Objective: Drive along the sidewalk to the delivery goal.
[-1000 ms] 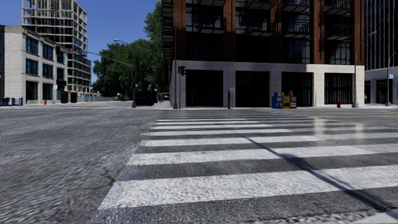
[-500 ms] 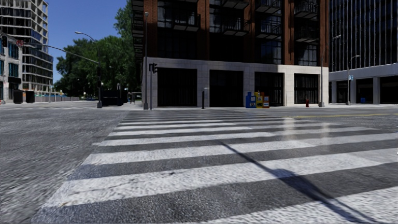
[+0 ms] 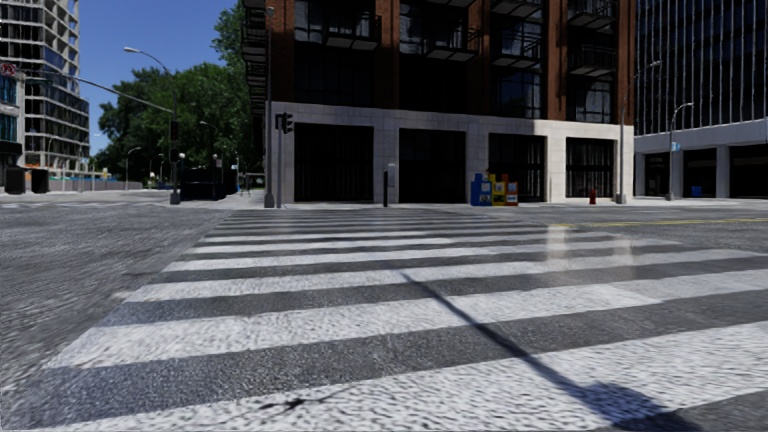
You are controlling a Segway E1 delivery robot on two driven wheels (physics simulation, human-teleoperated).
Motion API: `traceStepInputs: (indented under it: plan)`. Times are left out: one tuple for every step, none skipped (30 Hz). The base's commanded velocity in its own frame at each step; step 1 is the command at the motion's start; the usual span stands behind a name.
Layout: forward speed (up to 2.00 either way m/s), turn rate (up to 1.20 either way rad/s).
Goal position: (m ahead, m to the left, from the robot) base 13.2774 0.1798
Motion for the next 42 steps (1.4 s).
traceStepInputs:
  plan:
    - [1.41,0.00]
    - [1.41,0.00]
    - [1.41,0.00]
    - [1.40,0.00]
    - [1.40,0.00]
    - [1.40,0.00]
    - [1.40,0.00]
    - [1.40,0.00]
    - [1.40,0.00]
    - [1.40,0.00]
    - [1.40,0.00]
    - [1.40,0.00]
    - [1.42,0.00]
    - [1.48,0.00]
    - [1.54,0.00]
    - [1.58,0.00]
    - [1.58,0.00]
    - [1.60,0.00]
    - [1.60,0.00]
    - [1.60,0.00]
    - [1.60,0.00]
    - [1.60,0.00]
    - [1.60,0.00]
    - [1.60,0.00]
    - [1.60,0.00]
    - [1.60,0.00]
    - [1.60,0.00]
    - [1.62,0.00]
    - [1.62,0.00]
    - [1.63,0.00]
    - [1.70,0.00]
    - [1.78,0.00]
    - [1.82,0.00]
    - [1.82,0.00]
    - [1.84,0.00]
    - [1.84,0.00]
    - [1.84,0.00]
    - [1.84,0.00]
    - [1.84,0.00]
    - [1.84,0.00]
    - [1.84,0.00]
    - [1.84,0.00]
